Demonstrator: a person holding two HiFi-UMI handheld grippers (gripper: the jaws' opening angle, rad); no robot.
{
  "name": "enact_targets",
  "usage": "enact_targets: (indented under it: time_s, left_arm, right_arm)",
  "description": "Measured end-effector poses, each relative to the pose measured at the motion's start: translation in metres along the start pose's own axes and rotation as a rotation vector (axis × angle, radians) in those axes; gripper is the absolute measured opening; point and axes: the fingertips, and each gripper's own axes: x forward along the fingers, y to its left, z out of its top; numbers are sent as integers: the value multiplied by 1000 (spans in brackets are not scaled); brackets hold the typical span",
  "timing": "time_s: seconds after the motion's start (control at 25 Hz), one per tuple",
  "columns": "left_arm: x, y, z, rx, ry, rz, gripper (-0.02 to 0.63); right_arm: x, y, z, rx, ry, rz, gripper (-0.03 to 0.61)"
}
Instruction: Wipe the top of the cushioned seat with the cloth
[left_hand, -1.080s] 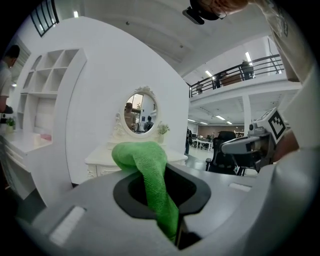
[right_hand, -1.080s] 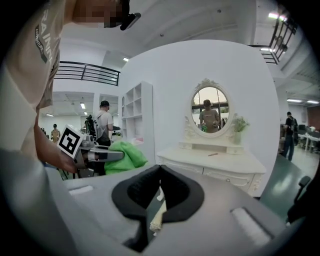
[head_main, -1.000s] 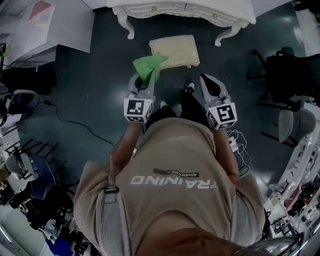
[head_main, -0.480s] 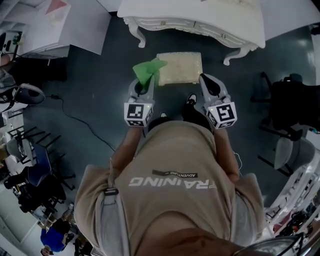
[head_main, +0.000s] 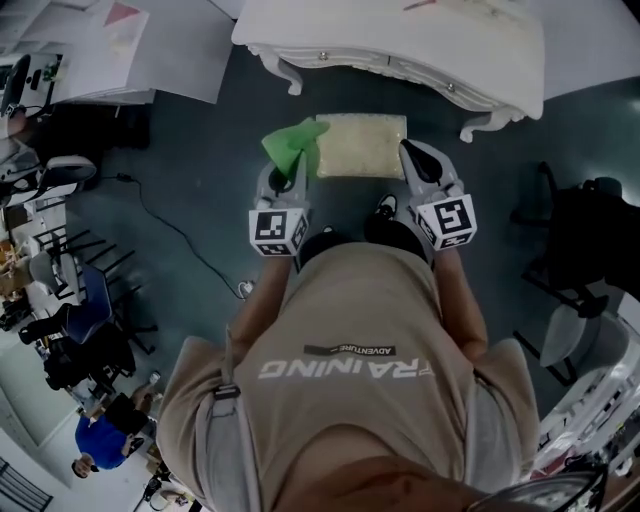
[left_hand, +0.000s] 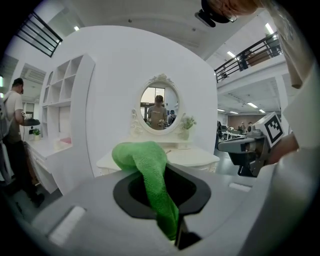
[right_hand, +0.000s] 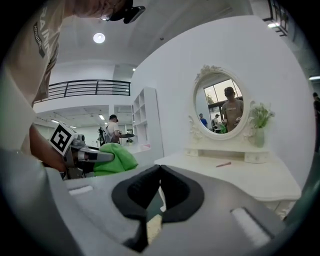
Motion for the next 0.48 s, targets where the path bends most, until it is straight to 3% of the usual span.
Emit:
enact_targets:
  time_s: [0.24, 0.48]
  left_arm:
    - [39, -10, 9, -8, 7, 34, 47]
    - [62, 5, 3, -5, 16, 22, 48]
  right_arm:
    - [18, -33, -13, 15, 35, 57, 2]
    - [38, -38, -25, 32, 69, 64, 2]
